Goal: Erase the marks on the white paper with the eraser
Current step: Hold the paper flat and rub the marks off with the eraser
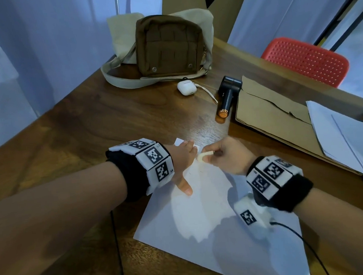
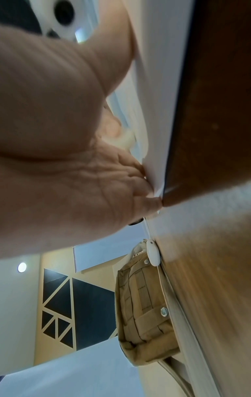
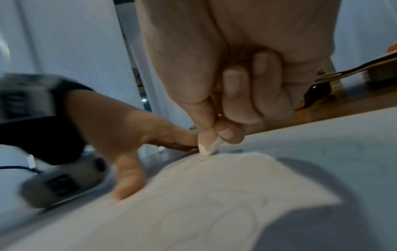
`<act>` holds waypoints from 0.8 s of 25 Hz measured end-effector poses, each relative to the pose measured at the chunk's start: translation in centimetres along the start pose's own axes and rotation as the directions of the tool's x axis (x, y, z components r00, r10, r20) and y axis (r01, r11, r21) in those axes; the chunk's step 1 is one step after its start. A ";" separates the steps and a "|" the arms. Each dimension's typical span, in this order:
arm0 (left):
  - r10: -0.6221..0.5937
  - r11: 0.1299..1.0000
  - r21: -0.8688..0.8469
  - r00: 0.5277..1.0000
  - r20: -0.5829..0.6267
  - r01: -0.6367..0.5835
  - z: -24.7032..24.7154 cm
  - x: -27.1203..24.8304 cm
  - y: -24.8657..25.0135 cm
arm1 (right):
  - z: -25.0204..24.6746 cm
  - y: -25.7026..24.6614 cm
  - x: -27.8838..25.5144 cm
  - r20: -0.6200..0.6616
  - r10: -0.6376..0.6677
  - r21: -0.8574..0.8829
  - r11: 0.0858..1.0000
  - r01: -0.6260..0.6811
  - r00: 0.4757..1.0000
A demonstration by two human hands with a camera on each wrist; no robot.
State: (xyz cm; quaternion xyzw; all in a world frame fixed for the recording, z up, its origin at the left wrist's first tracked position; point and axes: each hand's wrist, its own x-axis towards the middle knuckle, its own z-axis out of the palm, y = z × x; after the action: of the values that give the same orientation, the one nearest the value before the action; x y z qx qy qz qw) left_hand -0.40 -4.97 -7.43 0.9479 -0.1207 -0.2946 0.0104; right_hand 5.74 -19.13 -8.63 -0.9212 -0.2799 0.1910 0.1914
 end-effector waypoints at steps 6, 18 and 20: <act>-0.013 1.000 -0.026 1.000 0.013 0.013 0.0 0.0 0.1 | 0.0 -0.3 -2.9 0.199 -0.029 0.068 0.998 0.015 0.980; 0.060 0.993 -0.103 0.997 -0.053 -0.065 0.6 0.3 -0.6 | 0.3 -1.8 -0.6 -0.033 0.068 0.054 0.996 -0.066 0.997; 0.048 0.993 -0.110 0.998 -0.049 -0.053 0.7 0.4 -0.6 | 0.6 -1.7 -0.5 -0.083 0.067 0.033 0.997 -0.065 0.994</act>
State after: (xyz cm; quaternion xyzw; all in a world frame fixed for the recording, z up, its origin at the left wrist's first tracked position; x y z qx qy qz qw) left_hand -0.35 -4.42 -8.23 0.9491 -0.1277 -0.2785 0.0732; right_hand 4.32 -17.98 -8.27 -0.9342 -0.2380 0.1623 0.2103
